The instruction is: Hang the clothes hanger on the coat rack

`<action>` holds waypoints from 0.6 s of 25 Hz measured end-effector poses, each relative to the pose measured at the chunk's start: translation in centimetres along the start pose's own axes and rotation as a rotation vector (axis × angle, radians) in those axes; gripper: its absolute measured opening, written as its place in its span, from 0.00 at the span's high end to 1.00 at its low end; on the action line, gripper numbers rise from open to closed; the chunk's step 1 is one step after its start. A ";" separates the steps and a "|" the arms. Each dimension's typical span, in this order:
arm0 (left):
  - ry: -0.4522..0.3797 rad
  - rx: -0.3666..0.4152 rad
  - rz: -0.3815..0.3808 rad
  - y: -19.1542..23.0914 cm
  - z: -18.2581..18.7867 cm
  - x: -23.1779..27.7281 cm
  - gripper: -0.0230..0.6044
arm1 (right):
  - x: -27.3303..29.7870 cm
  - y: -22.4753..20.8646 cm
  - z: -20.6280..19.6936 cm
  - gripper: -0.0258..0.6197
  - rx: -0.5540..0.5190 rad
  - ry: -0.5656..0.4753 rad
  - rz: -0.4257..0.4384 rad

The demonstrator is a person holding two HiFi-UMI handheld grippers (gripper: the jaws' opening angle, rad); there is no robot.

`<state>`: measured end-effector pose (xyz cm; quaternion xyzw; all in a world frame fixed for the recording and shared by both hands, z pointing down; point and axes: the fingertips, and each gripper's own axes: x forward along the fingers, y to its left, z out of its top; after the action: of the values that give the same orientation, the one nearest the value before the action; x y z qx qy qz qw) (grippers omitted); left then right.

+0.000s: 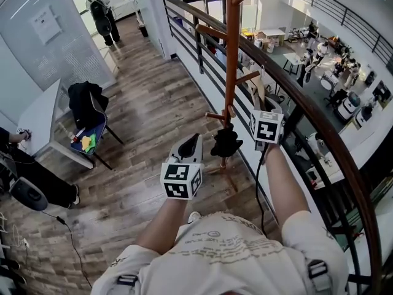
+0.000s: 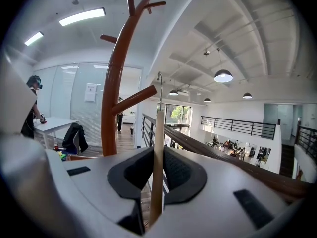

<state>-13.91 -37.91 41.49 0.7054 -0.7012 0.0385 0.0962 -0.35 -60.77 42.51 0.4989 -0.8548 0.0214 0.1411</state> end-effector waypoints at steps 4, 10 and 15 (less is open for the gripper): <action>0.002 0.004 0.006 0.2 -0.1 0.0 0.96 | 0.6 0.5 -0.3 0.88 -0.014 0.009 0.007; 0.010 -0.001 0.012 0.7 -0.5 -0.1 0.96 | 0.6 1.8 -0.6 0.88 -0.040 0.016 0.026; 0.017 -0.005 0.014 1.1 -0.6 0.0 0.96 | 0.9 2.8 -1.0 0.88 -0.074 0.018 0.038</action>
<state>-14.93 -37.83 42.15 0.6998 -0.7054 0.0434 0.1039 -2.89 -59.93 44.00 0.4768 -0.8631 -0.0030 0.1667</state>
